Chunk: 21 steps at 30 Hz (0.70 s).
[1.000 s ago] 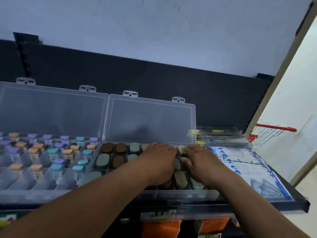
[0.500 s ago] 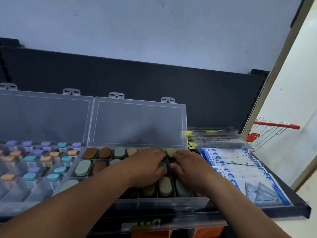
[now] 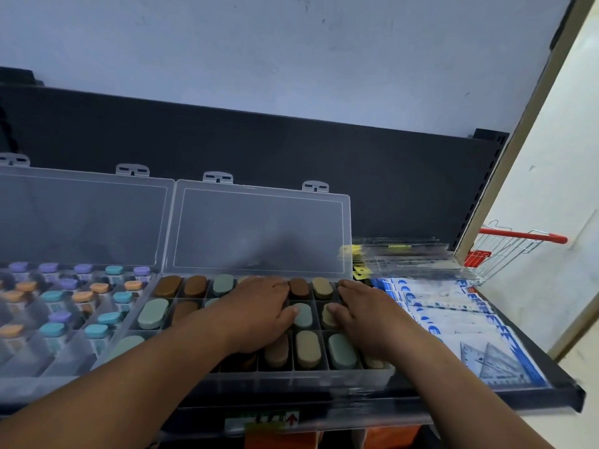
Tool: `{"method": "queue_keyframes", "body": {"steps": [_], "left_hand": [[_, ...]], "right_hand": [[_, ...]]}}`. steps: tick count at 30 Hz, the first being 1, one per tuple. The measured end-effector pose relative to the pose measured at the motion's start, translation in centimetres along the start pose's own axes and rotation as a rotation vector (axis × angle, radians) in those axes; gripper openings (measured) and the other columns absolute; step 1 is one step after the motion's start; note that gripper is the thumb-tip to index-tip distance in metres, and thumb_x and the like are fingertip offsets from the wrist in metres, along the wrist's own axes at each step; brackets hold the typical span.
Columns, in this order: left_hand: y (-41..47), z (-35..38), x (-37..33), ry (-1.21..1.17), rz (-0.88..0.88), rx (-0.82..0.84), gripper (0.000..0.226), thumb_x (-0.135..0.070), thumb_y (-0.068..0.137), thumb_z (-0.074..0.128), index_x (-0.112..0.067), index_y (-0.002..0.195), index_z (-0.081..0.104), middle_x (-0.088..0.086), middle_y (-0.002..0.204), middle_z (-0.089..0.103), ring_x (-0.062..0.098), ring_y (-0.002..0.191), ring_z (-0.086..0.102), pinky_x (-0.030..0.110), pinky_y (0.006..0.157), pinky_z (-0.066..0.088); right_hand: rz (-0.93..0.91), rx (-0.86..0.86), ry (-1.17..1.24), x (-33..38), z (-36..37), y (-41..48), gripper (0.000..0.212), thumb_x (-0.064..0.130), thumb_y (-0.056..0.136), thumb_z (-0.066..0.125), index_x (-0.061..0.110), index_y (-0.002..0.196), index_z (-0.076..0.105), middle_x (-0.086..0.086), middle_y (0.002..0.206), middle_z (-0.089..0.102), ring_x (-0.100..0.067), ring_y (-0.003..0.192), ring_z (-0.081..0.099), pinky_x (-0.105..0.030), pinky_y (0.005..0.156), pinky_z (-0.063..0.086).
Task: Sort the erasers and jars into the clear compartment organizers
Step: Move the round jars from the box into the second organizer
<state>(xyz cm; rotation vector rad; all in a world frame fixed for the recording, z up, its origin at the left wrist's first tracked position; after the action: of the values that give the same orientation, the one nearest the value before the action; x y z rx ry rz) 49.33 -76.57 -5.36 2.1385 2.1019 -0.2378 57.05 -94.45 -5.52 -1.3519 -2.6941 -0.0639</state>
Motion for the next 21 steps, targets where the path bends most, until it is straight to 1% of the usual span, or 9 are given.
{"method": "queue_keyframes", "body": {"steps": [2,4,5,8,12,14,16,19,21], "left_hand": [[-0.7,-0.6,0.1,0.003,-0.009,0.006,0.055,-0.045,0.100,0.030,-0.019,0.148,0.025,0.002,0.156,0.025,0.018,0.142,0.022,0.033,0.118,0.012],[-1.7,-1.4,0.7,0.000,-0.038,-0.021,0.059,-0.044,0.101,0.028,-0.018,0.152,0.014,-0.001,0.160,0.010,0.014,0.146,0.009,0.027,0.116,0.004],[-2.3,-1.9,1.3,-0.003,-0.058,-0.043,0.058,-0.043,0.101,0.027,-0.017,0.152,0.015,0.000,0.160,0.011,0.014,0.146,0.011,0.026,0.115,0.006],[-4.1,-3.4,3.5,-0.014,-0.147,-0.112,0.047,-0.038,0.101,0.030,-0.013,0.141,0.034,0.003,0.150,0.034,0.017,0.135,0.031,0.029,0.110,0.022],[-6.3,-3.7,6.5,0.035,-0.198,-0.161,0.031,-0.035,0.098,0.036,-0.017,0.119,0.051,0.001,0.126,0.051,0.017,0.116,0.047,0.030,0.099,0.033],[-7.4,-3.6,7.3,0.017,-0.196,-0.186,0.020,-0.037,0.095,0.037,-0.025,0.102,0.051,-0.006,0.110,0.053,0.013,0.103,0.049,0.029,0.090,0.037],[-8.5,-3.6,7.7,0.006,-0.194,-0.211,0.018,-0.042,0.091,0.033,-0.030,0.095,0.046,-0.009,0.101,0.050,0.011,0.096,0.048,0.028,0.084,0.037],[-9.6,-3.6,7.8,-0.007,-0.141,-0.239,0.048,-0.052,0.081,0.017,-0.025,0.102,0.050,-0.006,0.108,0.052,0.012,0.098,0.048,0.030,0.088,0.038],[-10.2,-3.6,8.1,-0.029,-0.136,-0.251,0.047,-0.048,0.084,0.020,-0.023,0.108,0.051,-0.006,0.114,0.053,0.012,0.101,0.048,0.030,0.092,0.038]], "right_hand": [[0.013,-0.037,0.014,0.1,-0.1,-0.1,0.041,0.047,0.099,0.034,0.018,0.124,0.051,0.000,0.133,0.051,-0.020,0.125,0.045,-0.037,0.106,0.035],[-0.011,-0.083,0.017,0.8,-0.7,-0.4,0.038,0.046,0.099,0.034,0.018,0.119,0.052,0.000,0.125,0.053,-0.022,0.120,0.048,-0.037,0.101,0.038],[-0.043,-0.104,0.013,1.4,-0.9,-0.4,0.039,0.045,0.099,0.035,0.017,0.120,0.052,-0.001,0.126,0.052,-0.023,0.121,0.047,-0.037,0.102,0.038],[-0.167,-0.119,-0.042,4.5,-1.3,-0.4,0.046,0.044,0.100,0.034,0.016,0.135,0.045,-0.003,0.141,0.044,-0.026,0.133,0.039,-0.040,0.109,0.031],[-0.279,0.009,-0.080,8.6,-0.4,0.6,0.056,0.042,0.102,0.032,0.015,0.151,0.025,-0.004,0.160,0.018,-0.020,0.148,0.012,-0.036,0.119,0.009],[-0.293,0.035,-0.095,9.9,0.2,1.4,0.055,0.041,0.102,0.032,0.013,0.148,0.030,-0.006,0.159,0.021,-0.021,0.148,0.013,-0.036,0.118,0.009],[-0.278,0.055,-0.121,10.7,0.9,2.3,0.051,0.043,0.101,0.032,0.012,0.141,0.040,-0.008,0.154,0.031,-0.024,0.146,0.019,-0.038,0.117,0.015],[-0.226,0.091,-0.152,11.7,1.3,2.7,0.051,0.045,0.101,0.030,0.011,0.136,0.044,-0.010,0.150,0.037,-0.027,0.143,0.024,-0.041,0.115,0.018],[-0.196,0.080,-0.178,12.4,1.1,2.5,0.051,0.046,0.101,0.030,0.010,0.133,0.047,-0.012,0.146,0.042,-0.029,0.139,0.030,-0.041,0.113,0.020]]}}
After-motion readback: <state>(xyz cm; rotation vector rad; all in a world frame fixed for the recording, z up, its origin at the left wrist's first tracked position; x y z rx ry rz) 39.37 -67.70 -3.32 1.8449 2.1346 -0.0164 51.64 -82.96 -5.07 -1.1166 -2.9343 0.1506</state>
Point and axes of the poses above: each hand's wrist, its own y-axis towards the middle knuckle, its own z-axis out of the palm, x = y × z, the point moved 1 cm from there along y, towards the middle knuckle
